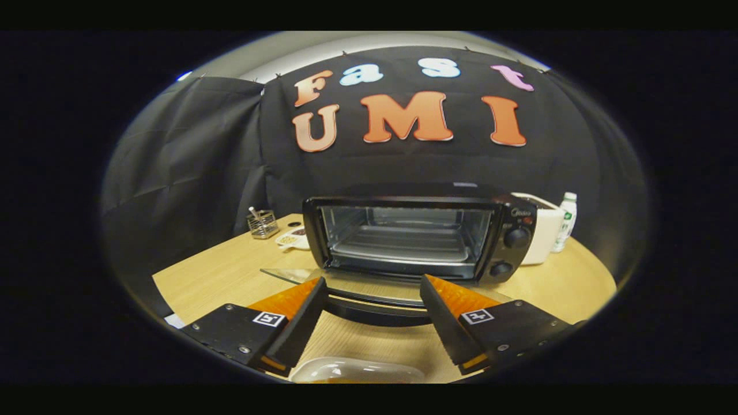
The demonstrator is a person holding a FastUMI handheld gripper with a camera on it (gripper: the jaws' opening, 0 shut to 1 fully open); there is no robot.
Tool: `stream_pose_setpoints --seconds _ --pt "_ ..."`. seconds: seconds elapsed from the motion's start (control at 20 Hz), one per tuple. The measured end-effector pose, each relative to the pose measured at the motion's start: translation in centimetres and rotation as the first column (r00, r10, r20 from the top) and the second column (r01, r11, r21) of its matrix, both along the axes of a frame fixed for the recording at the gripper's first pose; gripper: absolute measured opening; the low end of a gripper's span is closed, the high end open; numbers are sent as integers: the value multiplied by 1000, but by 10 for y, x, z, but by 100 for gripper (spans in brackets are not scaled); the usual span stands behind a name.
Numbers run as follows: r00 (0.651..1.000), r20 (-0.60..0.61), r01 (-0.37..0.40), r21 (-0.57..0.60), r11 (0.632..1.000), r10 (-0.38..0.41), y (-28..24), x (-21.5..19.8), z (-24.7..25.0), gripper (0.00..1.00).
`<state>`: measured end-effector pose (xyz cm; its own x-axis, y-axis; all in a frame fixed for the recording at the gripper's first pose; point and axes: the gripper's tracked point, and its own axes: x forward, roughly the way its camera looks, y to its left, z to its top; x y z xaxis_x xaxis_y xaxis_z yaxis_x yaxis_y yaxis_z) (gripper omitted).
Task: Open the toaster oven, put the food inside, and close the toaster oven door.
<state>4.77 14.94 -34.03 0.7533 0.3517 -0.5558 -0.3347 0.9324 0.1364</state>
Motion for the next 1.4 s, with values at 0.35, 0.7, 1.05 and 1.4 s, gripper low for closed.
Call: stream_pose_setpoints --seconds 0.35,0.7,1.05,1.4 --pt "973 -230 2 -33 999 -9 -15 -31 -56 93" --pt "957 -281 82 33 996 -69 -26 -35 -44 86" --pt "941 -319 124 20 992 -111 -33 -101 -16 92" --pt "918 -357 195 19 981 -176 -30 -165 -3 92"
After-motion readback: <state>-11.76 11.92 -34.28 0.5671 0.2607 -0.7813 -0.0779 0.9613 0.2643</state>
